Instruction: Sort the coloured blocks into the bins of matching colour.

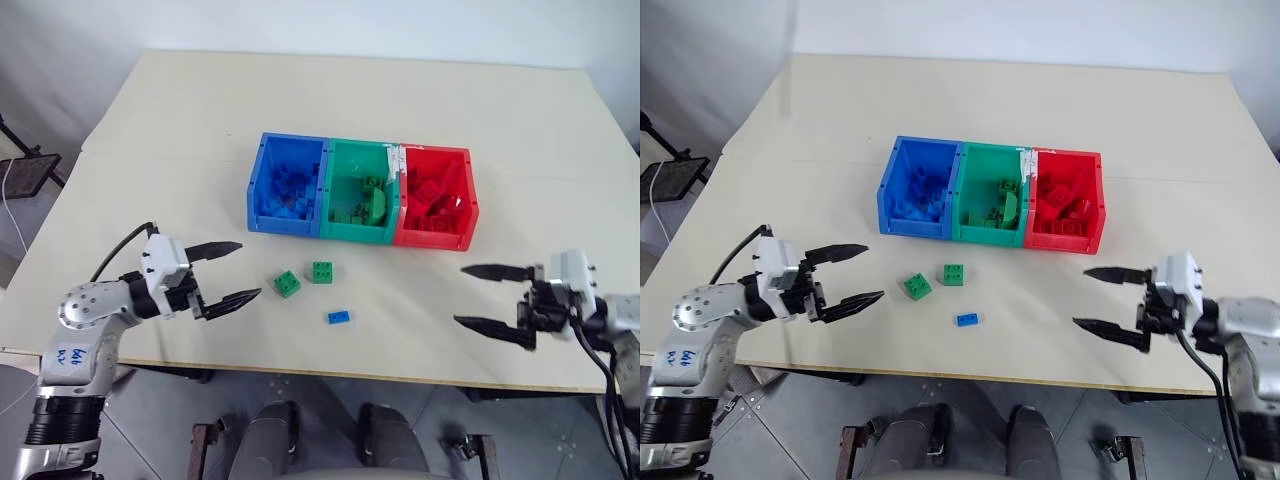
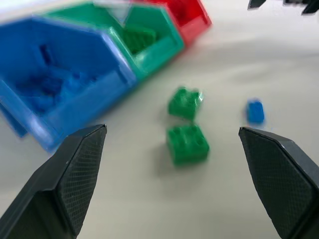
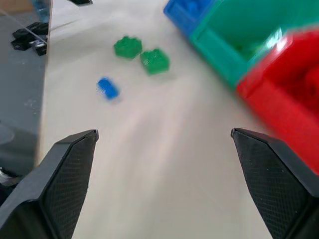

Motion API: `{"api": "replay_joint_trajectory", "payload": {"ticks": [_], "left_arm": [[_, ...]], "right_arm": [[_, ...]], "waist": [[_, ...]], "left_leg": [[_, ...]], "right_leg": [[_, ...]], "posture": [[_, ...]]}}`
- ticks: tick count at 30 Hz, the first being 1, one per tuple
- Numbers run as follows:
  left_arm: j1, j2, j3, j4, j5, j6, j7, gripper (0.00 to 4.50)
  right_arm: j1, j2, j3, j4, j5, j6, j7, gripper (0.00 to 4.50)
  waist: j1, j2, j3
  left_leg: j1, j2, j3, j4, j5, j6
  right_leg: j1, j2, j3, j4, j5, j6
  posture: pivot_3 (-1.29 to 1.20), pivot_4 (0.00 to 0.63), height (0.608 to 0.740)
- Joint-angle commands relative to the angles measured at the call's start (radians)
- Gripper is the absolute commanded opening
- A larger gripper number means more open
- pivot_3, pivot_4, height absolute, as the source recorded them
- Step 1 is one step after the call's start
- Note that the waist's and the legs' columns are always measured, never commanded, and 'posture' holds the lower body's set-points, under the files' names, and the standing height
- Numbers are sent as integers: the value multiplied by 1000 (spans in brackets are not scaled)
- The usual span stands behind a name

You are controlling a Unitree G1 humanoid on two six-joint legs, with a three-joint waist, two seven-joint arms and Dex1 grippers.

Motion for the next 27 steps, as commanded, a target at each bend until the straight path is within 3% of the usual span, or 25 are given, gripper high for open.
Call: {"api": "replay_joint_trajectory", "payload": {"ticks": [1,7,13,18,22,27], "left_arm": [[3,13,16,6,-20,-29,-44,4500],[-15,23,-11,-7,-6,-24,-74,4500],[-26,21,-164,-217,42,95,-25,4500],[-132,-49,-356,-348,166,326,170,4500],[-239,-111,-487,-373,219,475,230,4500],[-355,-86,-625,-368,307,666,254,4500]], "right_arm": [[37,-8,-57,15,0,-88,14,4467],[25,-5,-34,0,19,-123,10,4467],[13,1,-6,-59,42,-116,11,4467],[19,1,9,-98,48,-96,-9,4467],[27,-3,9,-111,51,-95,-19,4467],[77,-15,-19,-149,65,-86,-27,4467]], "waist": [[-3,0,0],[-13,0,0],[-9,0,0],[6,0,0],[14,0,0],[14,0,0]], "left_leg": [[4,0,1,-2,0,0],[7,5,2,-1,-1,-3],[7,6,3,-1,-1,-2],[6,6,3,-1,-1,-2],[6,6,3,0,-1,-2],[6,6,3,0,-1,-2]], "right_leg": [[3,0,1,-1,0,0],[4,2,1,-2,3,-5],[2,2,1,-1,3,-5],[2,2,1,-1,3,-5],[2,3,1,-1,3,-5],[2,4,1,-1,3,-5]], "posture": [[0,150,740],[0,150,740],[0,150,740],[0,150,740],[0,150,740],[0,150,740]]}}
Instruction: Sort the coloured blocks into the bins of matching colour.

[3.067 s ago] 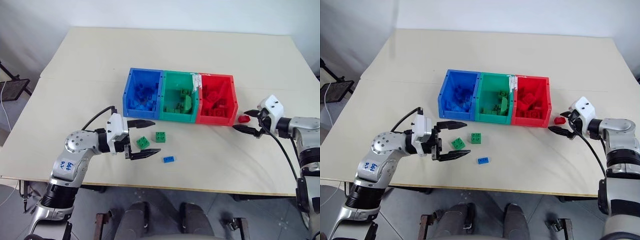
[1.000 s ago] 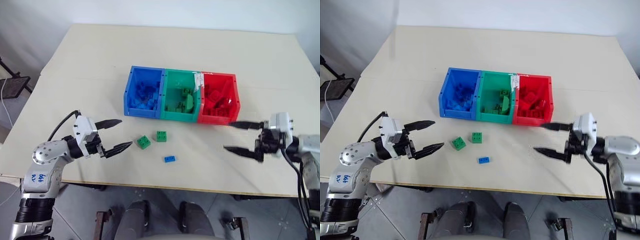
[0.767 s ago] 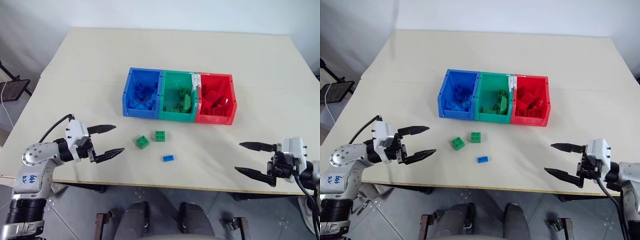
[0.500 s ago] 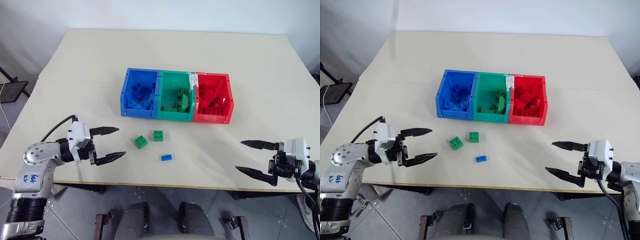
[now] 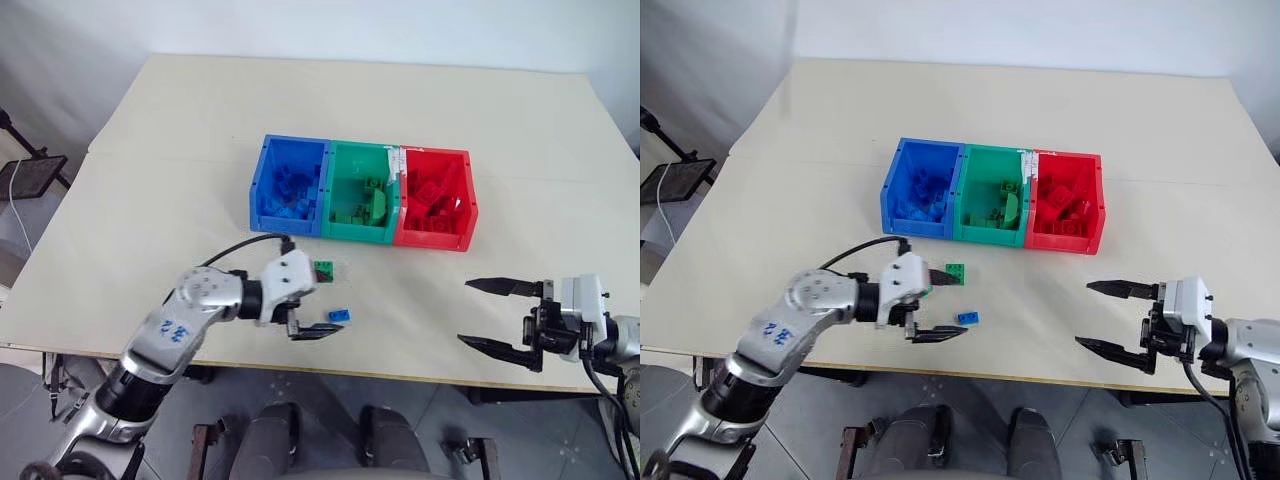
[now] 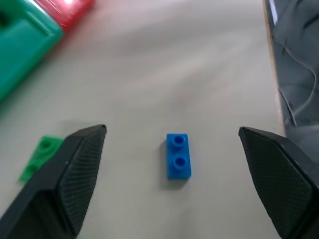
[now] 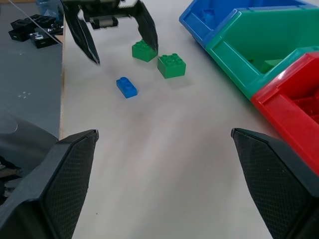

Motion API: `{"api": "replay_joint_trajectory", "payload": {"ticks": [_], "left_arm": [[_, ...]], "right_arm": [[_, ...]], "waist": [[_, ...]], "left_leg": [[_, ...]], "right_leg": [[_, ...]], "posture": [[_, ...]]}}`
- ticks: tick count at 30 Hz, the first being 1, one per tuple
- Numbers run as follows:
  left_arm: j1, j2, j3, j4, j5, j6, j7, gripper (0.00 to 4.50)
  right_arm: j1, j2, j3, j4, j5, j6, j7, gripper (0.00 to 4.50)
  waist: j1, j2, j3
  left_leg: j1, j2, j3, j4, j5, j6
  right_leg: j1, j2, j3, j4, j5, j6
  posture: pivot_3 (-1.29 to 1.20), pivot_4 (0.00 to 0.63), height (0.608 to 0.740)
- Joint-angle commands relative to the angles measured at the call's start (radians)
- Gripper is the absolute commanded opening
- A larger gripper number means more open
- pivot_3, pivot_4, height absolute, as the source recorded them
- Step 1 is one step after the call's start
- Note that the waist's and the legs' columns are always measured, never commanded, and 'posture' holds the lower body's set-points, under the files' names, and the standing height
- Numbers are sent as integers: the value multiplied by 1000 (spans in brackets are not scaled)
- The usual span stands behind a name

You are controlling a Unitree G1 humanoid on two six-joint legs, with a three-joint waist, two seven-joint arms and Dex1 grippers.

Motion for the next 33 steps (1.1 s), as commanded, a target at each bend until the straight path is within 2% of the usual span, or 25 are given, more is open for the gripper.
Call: {"api": "replay_joint_trajectory", "payload": {"ticks": [1,2,6,17,23,29,33], "left_arm": [[-63,39,-76,-26,62,140,11,4500],[-80,47,-96,-29,68,159,4,4500],[-118,66,-147,-36,80,191,-23,3645],[-129,19,-158,27,59,235,-36,59],[-104,-26,-62,68,13,182,-28,24],[-69,30,-22,79,16,-3,-83,24],[-82,21,-5,74,24,-112,-105,897]], "right_arm": [[44,-19,-50,-51,27,8,-6,4467],[59,-19,-61,-60,29,11,-11,4467],[95,-14,-89,-85,31,12,-33,4500],[134,-1,-83,-128,38,3,-48,4500],[102,-1,-61,-116,33,6,-53,4500],[82,-2,-51,-99,29,8,-48,4500],[71,-10,-47,-81,25,7,-41,4500]], "waist": [[0,0,0],[0,0,0],[0,0,0],[1,0,0],[1,0,0],[0,-1,0],[1,-1,0]], "left_leg": [[0,0,0,0,0,0],[0,0,0,0,0,0],[0,1,0,1,0,0],[0,1,0,2,0,0],[0,1,0,3,0,0],[0,1,-1,3,0,0],[0,1,0,3,0,0]], "right_leg": [[0,0,0,0,0,0],[0,1,0,0,0,0],[0,1,0,0,0,0],[1,1,1,-1,0,0],[2,1,1,-1,0,0],[2,0,1,-1,0,0],[2,0,1,-1,0,0]], "posture": [[0,150,740],[0,150,740],[0,150,740],[0,150,740],[0,150,740],[0,150,740],[0,150,740]]}}
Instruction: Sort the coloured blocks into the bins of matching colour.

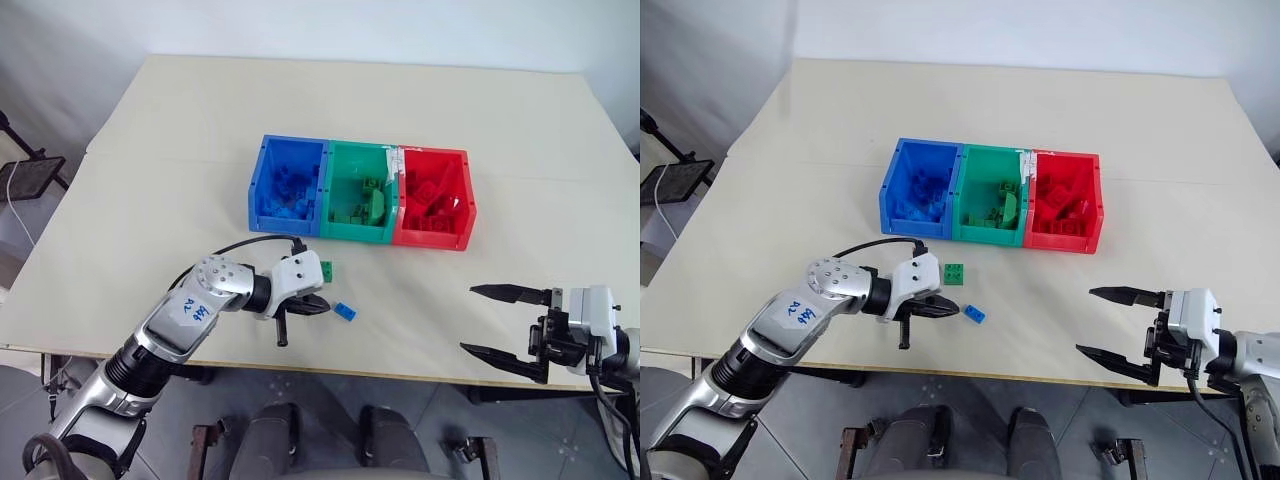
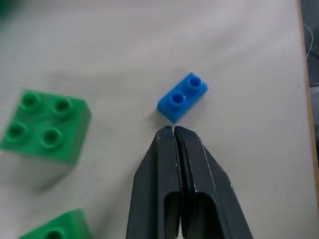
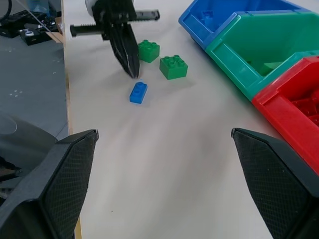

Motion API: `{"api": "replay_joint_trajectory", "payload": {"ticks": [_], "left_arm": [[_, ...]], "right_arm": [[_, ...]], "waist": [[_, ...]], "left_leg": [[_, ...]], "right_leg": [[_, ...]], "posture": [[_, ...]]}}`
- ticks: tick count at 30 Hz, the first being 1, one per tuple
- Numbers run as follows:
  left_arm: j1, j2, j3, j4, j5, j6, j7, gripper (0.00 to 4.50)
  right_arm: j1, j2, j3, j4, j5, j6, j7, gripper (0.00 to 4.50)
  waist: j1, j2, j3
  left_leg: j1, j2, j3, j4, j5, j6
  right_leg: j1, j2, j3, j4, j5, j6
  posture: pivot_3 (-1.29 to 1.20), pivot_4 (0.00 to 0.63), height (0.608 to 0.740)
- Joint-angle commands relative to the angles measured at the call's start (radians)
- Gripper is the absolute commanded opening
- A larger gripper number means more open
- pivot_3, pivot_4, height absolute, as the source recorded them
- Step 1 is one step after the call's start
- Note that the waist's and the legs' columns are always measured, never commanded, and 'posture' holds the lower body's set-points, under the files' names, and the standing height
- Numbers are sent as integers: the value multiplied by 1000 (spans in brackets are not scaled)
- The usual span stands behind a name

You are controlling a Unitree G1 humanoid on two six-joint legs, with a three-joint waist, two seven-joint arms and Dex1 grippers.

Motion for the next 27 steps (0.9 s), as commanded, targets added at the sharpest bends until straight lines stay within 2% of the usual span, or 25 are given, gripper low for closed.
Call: {"api": "replay_joint_trajectory", "payload": {"ticks": [1,6,12,17,21,25,27], "left_arm": [[-19,-21,23,-5,12,-129,-11,1211],[-67,-47,-44,88,79,-313,-68,2681],[-127,-75,-127,221,169,-432,-146,2681],[-146,-112,-154,263,191,-434,-190,2681],[-143,-116,-156,261,206,-400,-209,1812],[-135,-103,-145,266,215,-389,-216,579],[-125,-100,-122,267,203,-401,-208,419]], "right_arm": [[-11,-10,-7,8,10,-6,7,4500],[-4,-17,-15,11,7,-6,10,4500],[20,-28,-36,3,11,0,6,4500],[42,-25,-46,-13,14,0,-7,4500],[49,-21,-50,-19,13,-2,-16,4500],[44,-17,-42,-11,9,-9,-20,4500],[35,-16,-34,-4,8,-10,-20,4500]], "waist": [[1,0,0],[2,0,0],[2,0,0],[1,0,0],[1,0,0],[0,0,0],[-1,0,0]], "left_leg": [[0,0,0,0,0,0],[0,0,0,0,0,0],[0,-1,1,0,0,0],[0,0,1,1,0,1],[0,0,0,2,0,1],[0,0,0,3,0,1],[0,0,0,3,0,1]], "right_leg": [[0,0,0,0,0,0],[0,0,0,0,0,0],[0,0,-1,0,0,0],[0,0,-1,1,0,0],[0,0,-1,1,0,0],[0,0,-1,2,0,0],[0,0,-1,2,0,0]], "posture": [[0,150,740],[0,150,740],[0,150,740],[0,150,740],[0,150,740],[0,150,740],[0,150,740]]}}
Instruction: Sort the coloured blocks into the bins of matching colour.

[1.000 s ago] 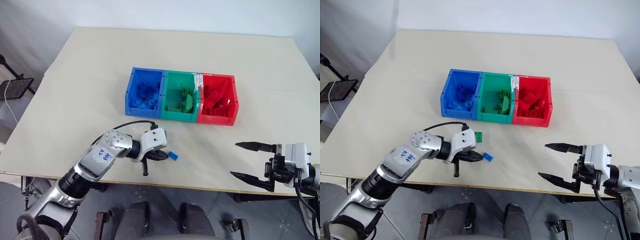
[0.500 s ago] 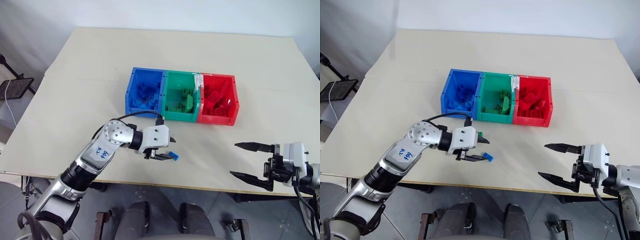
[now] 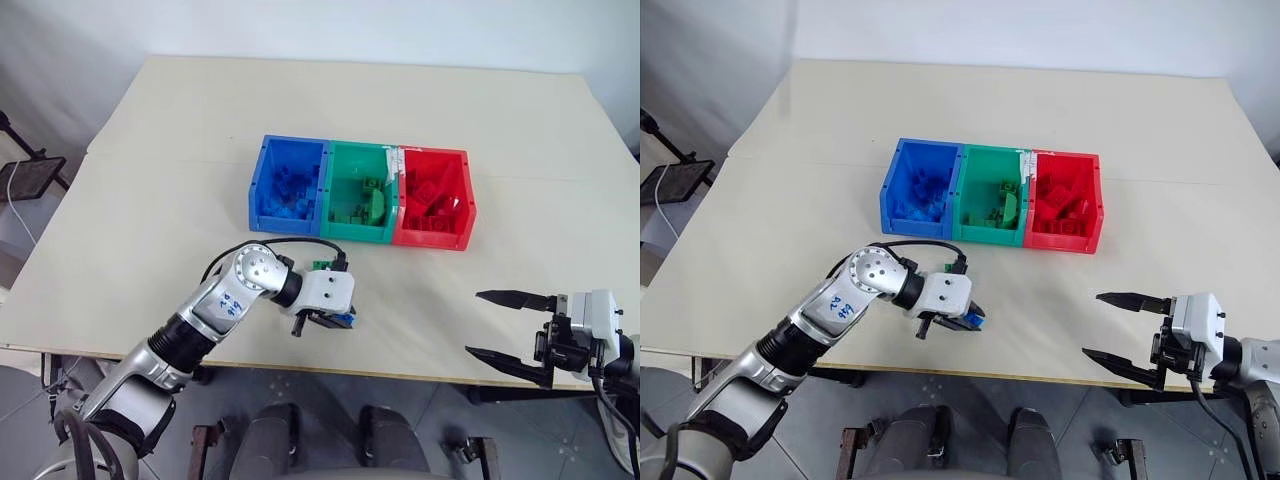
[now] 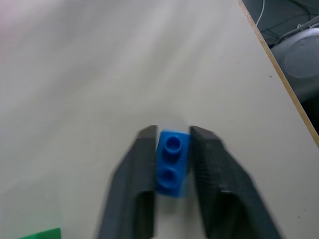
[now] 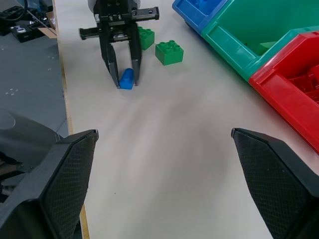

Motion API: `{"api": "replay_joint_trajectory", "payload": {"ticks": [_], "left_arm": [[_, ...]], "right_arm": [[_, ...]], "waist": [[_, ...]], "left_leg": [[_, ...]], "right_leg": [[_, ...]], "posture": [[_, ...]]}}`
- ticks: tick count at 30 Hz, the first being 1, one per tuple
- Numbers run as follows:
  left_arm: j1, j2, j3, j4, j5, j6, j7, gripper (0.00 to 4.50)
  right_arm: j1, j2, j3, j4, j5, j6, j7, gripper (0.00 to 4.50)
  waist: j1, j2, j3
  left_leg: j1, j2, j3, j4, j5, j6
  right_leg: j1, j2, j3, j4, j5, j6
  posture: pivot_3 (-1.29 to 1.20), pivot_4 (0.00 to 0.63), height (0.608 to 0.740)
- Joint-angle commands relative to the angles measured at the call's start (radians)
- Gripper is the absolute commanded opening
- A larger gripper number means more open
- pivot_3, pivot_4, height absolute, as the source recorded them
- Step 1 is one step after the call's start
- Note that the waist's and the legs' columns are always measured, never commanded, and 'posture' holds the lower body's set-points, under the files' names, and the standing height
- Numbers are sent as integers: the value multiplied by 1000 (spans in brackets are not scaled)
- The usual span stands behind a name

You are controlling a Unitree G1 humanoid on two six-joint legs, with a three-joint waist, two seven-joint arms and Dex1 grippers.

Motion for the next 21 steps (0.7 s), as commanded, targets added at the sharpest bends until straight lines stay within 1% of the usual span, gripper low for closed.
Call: {"api": "replay_joint_trajectory", "payload": {"ticks": [1,2,6,8,11,16,19,21], "left_arm": [[23,6,62,-1,-24,-29,6,419],[31,-2,83,-1,-42,-47,14,419],[110,-22,278,-70,-230,-62,20,419],[130,-17,316,-84,-263,-52,17,419],[241,46,491,-117,-366,-79,5,419],[340,129,661,-129,-423,21,93,419],[353,137,740,-121,-459,75,166,419],[311,109,783,-93,-474,125,259,419]], "right_arm": [[-18,-4,-8,-9,9,-11,-1,4500],[-23,-4,-5,-6,9,-11,-1,4500],[-46,7,0,-4,21,-4,-7,4500],[-51,10,0,-3,25,0,-10,4500],[-98,33,2,-3,47,13,-45,4500],[-133,78,-27,-16,59,3,-116,4500],[-127,85,-35,-23,57,0,-128,4500],[-124,95,-36,-27,62,0,-144,4500]], "waist": [[-1,0,0],[-2,0,0],[-1,0,0],[-1,0,0],[-9,0,0],[-10,0,0],[1,0,0],[4,0,0]], "left_leg": [[0,0,0,0,0,0],[0,0,0,0,0,0],[0,1,-1,1,0,0],[0,1,-1,2,0,0],[0,1,-1,2,0,0],[0,1,-1,2,-1,0],[0,1,-1,2,-1,1],[0,1,-1,2,-2,2]], "right_leg": [[0,0,0,0,0,0],[0,0,0,0,0,0],[0,0,0,1,0,0],[0,0,0,1,0,0],[1,0,0,0,0,0],[0,0,-1,2,0,0],[0,-1,-1,1,0,0],[1,-2,-1,1,0,0]], "posture": [[0,150,740],[0,150,740],[0,150,740],[0,150,740],[0,150,740],[0,150,740],[0,150,740],[0,150,740]]}}
